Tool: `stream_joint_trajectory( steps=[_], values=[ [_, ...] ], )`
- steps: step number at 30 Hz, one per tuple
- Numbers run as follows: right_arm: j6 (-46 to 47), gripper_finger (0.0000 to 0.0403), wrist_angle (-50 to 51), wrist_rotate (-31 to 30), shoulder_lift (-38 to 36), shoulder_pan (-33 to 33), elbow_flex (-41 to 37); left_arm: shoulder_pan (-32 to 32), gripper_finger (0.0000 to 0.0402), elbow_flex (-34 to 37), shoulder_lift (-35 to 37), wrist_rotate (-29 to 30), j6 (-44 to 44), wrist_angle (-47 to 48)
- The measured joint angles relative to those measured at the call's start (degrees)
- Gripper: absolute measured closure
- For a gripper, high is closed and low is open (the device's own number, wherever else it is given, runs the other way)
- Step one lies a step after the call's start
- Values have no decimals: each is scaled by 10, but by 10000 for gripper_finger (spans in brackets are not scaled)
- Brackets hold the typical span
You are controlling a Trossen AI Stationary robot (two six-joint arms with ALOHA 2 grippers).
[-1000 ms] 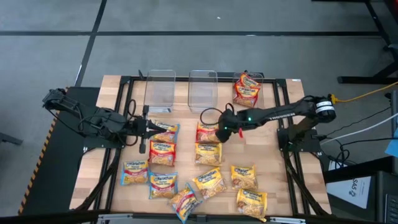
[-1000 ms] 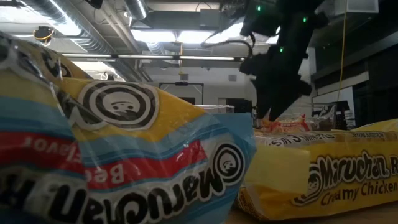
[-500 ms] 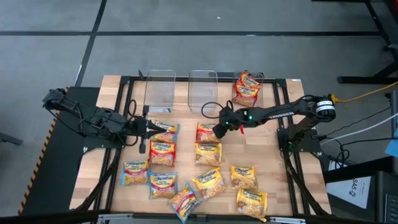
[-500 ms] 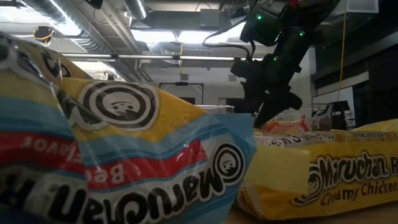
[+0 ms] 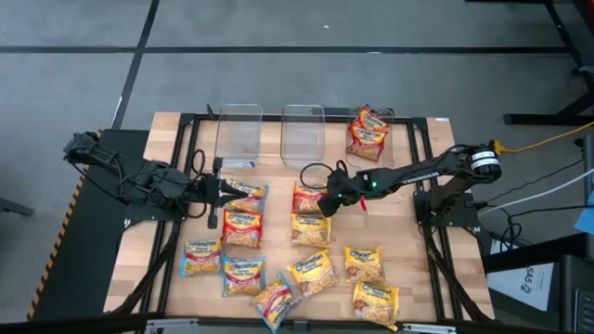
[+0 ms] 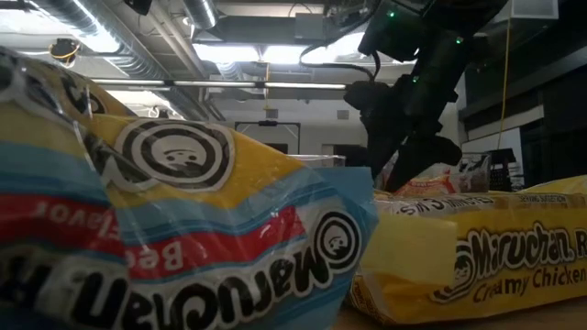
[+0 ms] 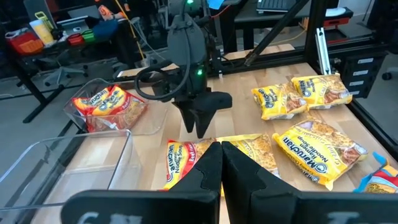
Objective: Sort Maruchan noodles
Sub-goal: Put the red noodle pack into the right transparent bin
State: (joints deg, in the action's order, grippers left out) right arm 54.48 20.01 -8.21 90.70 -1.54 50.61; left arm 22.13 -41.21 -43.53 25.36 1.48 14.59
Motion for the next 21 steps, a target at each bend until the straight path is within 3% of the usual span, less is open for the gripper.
stream_joint_trajectory(
  steps=[7, 13, 21],
  values=[
    [27, 180, -19, -1, 27, 0, 0, 0, 401, 0, 0, 0, 0, 1],
    [27, 180, -97, 15, 70, 0, 3, 0, 401, 0, 0, 0, 0, 4],
    [21, 185, -114, 5, 74, 0, 2, 0, 401, 0, 0, -1, 0, 4]
  ],
)
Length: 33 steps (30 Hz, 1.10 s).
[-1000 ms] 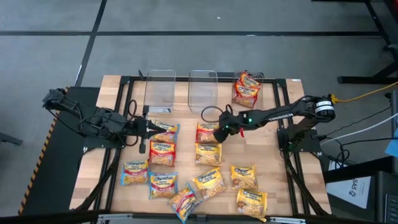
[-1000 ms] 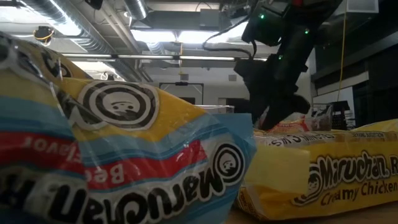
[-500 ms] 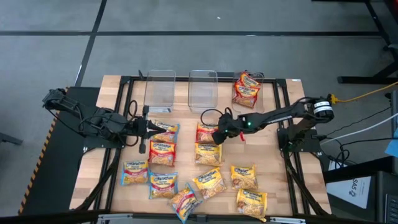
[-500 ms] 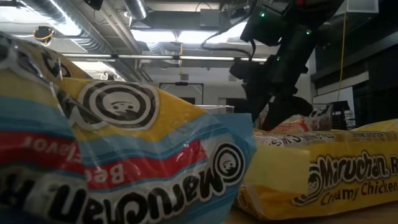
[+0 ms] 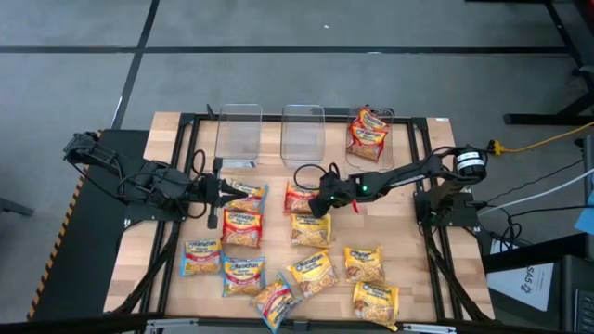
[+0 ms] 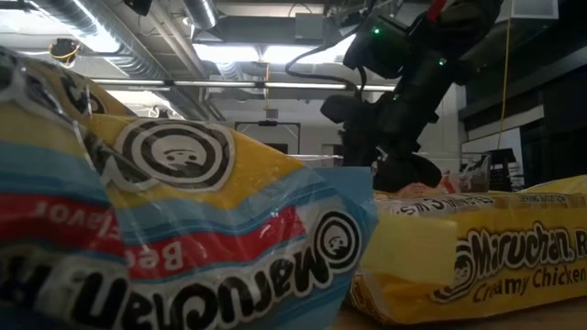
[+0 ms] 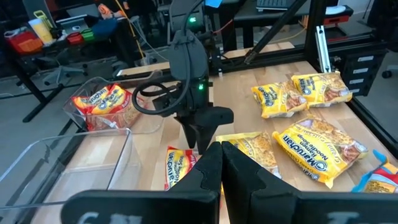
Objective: Sort Maruchan noodles
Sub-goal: Put the red noodle pack into the right transparent bin
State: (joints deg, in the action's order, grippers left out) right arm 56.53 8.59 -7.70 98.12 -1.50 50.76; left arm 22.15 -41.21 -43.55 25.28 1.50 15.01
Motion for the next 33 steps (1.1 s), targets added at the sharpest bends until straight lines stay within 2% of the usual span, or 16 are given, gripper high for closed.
stream_joint_trajectory(
  steps=[5, 15, 20, 28, 33],
  values=[
    [-4, 235, -7, 3, 3, 0, 1, 0, 401, 0, 0, -1, 0, 0],
    [-38, 392, -19, 6, 3, 0, 1, 0, 401, 0, 0, -1, 0, 0],
    [-54, 394, 4, 34, 9, 0, -5, 0, 401, 0, 0, -1, 0, 0],
    [-74, 400, -8, 34, 2, 0, -2, 0, 401, 0, 0, -1, 0, 0],
    [-91, 401, -8, 27, -34, 0, -2, 0, 401, 0, 0, -1, 1, 0]
  ],
)
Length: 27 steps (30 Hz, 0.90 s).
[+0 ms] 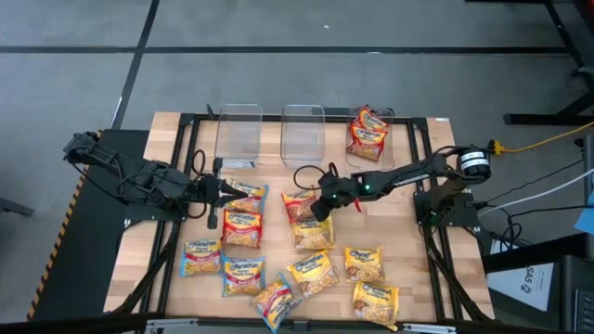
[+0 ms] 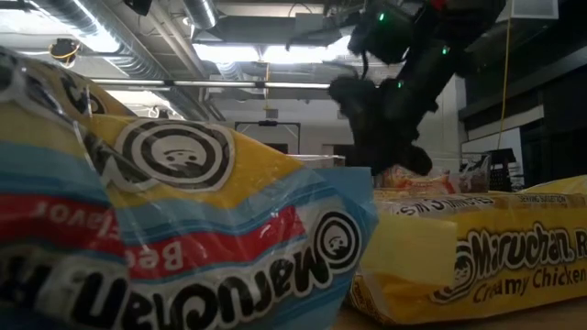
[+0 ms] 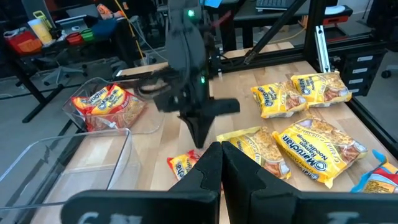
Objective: Sort Maruchan noodles
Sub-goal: Put the red noodle pack into the right transparent bin
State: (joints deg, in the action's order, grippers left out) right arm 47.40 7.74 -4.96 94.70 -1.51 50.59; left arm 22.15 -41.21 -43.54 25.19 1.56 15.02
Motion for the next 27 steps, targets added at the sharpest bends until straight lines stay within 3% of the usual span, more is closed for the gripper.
stream_joint_trajectory(
  steps=[10, 17, 27],
  values=[
    [-31, 402, 30, -8, -82, 0, 1, 0, 401, 0, 0, 2, 0, 0],
    [-24, 396, 34, 20, -91, 0, 1, 0, 401, 0, 0, 2, 0, 0],
    [-27, 317, 19, 10, -55, 0, 1, 0, 401, 0, 0, 2, 0, 0]
  ],
)
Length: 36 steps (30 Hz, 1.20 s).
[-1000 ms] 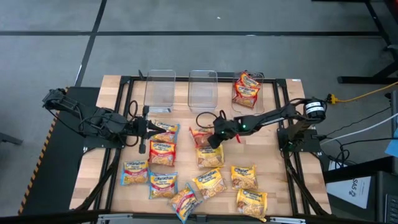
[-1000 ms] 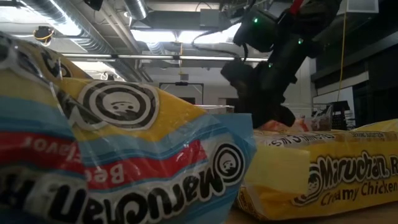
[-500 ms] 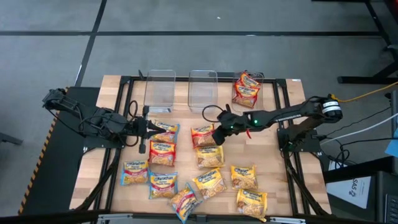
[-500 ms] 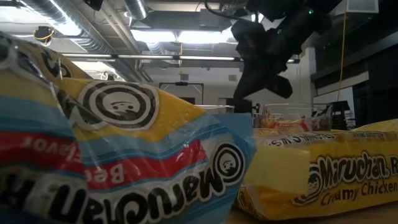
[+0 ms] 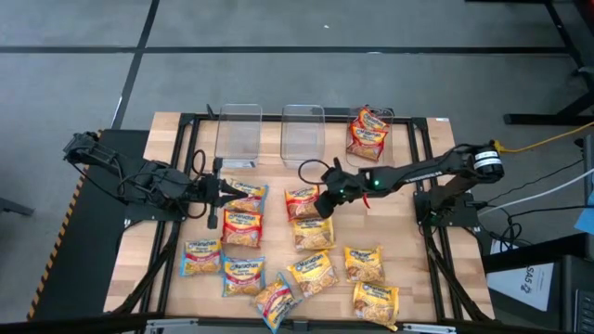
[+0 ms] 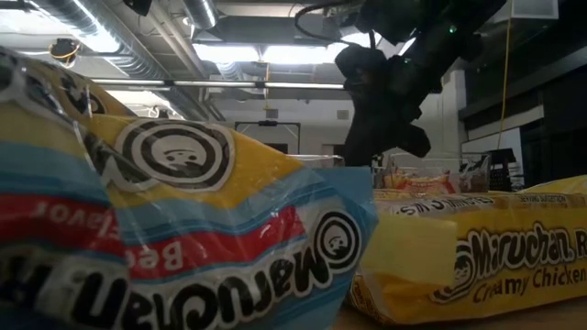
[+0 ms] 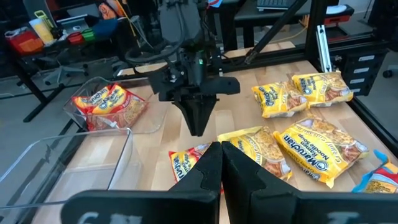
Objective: Sort Maruchan noodles
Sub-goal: Put the red noodle pack into the right transparent bin
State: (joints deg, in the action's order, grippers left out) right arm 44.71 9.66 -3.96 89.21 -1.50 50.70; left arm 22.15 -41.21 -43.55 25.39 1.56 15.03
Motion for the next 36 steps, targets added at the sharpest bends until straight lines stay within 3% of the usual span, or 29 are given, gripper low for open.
stream_joint_trajectory(
  steps=[8, 16, 36],
  values=[
    [15, 240, -29, -14, 16, 0, 1, 0, 401, 0, 0, 0, 0, 0],
    [19, 193, -35, -15, 44, 0, 0, 0, 401, 0, 0, 0, 0, 0],
    [30, 178, -74, -30, 95, 0, 0, 0, 401, 0, 0, 0, 1, 0]
  ],
)
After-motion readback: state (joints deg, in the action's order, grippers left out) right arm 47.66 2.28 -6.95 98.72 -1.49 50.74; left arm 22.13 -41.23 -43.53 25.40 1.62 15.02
